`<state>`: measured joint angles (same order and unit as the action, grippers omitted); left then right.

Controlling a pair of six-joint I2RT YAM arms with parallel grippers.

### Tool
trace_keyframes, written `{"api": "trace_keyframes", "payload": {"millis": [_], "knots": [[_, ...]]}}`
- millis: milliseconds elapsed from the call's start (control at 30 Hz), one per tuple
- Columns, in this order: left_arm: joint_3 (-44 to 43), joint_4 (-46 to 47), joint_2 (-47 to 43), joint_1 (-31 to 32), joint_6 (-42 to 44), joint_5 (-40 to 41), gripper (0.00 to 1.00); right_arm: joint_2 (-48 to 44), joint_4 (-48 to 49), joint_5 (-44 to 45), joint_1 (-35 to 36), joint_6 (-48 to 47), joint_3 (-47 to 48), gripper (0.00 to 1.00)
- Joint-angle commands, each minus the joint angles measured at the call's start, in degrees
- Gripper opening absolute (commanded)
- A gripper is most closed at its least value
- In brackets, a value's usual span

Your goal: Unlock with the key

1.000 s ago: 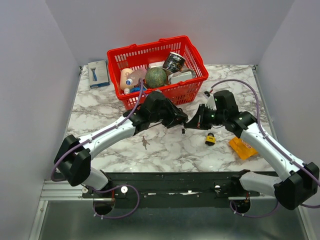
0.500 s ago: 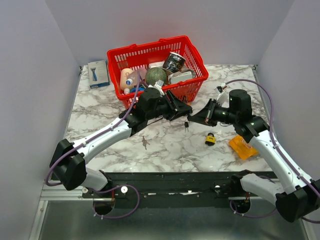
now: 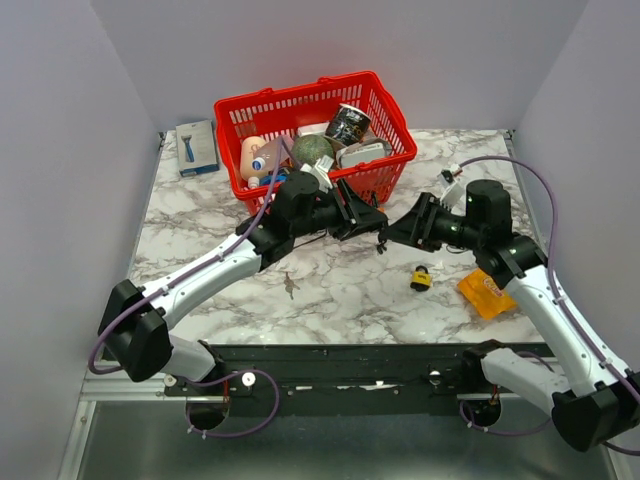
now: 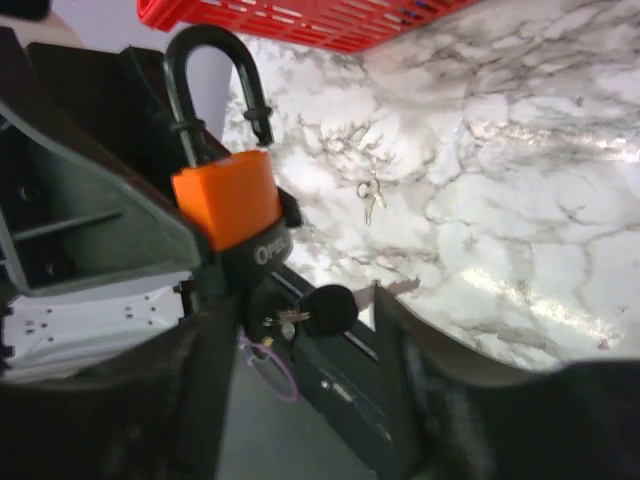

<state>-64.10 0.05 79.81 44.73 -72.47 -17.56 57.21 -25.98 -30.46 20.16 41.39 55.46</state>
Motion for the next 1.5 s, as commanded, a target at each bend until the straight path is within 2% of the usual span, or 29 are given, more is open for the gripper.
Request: {"api": "trace_keyframes", "payload": {"millis": [0,33,233,333,467,633,733,1000,1167,1233,1300,1467], "knots": [[-2.62,1.87,-2.46,-0.69,5.57,-10.11,0.00,-3.94,-4.76,7.25,-1.00,-6.48,4.65,0.71],[-2.44,2.40,-2.73,-0.78,6.45,-11.25,0.00,-4.38,-5.48,7.43,-1.09,-8.41,5.44,0.76],[-2.26,0.30,-4.22,-0.96,16.82,-21.36,0.00,-2.64,-7.69,3.13,-1.44,-13.61,13.78,0.82],[-1.56,-1.20,-5.89,-0.96,20.78,-24.70,0.00,-0.09,-4.79,-5.11,-1.44,-15.45,16.95,0.84],[1.59,3.01,-8.70,-0.96,20.09,-28.22,0.00,3.52,-2.59,-16.98,-1.44,-17.47,18.80,0.93],[4.41,9.08,-9.94,-0.96,17.28,-31.04,0.00,4.93,-1.27,-28.15,-1.44,-19.33,17.75,0.93],[5.30,12.33,-9.85,-0.96,15.25,-32.44,0.00,4.67,1.18,-31.32,-1.44,-18.28,15.21,0.91],[4.77,12.25,-8.97,-0.96,15.16,-32.89,0.00,2.21,10.15,-35.63,-1.35,-10.71,7.21,0.83],[4.77,10.76,-8.79,-0.87,15.86,-31.84,0.00,1.15,10.86,-35.81,-1.36,-10.01,5.80,0.64],[4.77,8.83,-8.88,-0.87,16.74,-29.83,0.00,1.15,10.95,-36.16,-1.35,-9.66,5.80,0.62],[4.68,6.64,-9.06,-0.96,18.15,-28.59,0.00,1.15,10.95,-35.73,-1.35,-9.39,5.54,0.53],[4.15,0.04,-9.93,-0.96,21.04,-20.26,0.00,0.62,10.51,-33.36,-1.35,-8.43,3.87,0.46]]}}
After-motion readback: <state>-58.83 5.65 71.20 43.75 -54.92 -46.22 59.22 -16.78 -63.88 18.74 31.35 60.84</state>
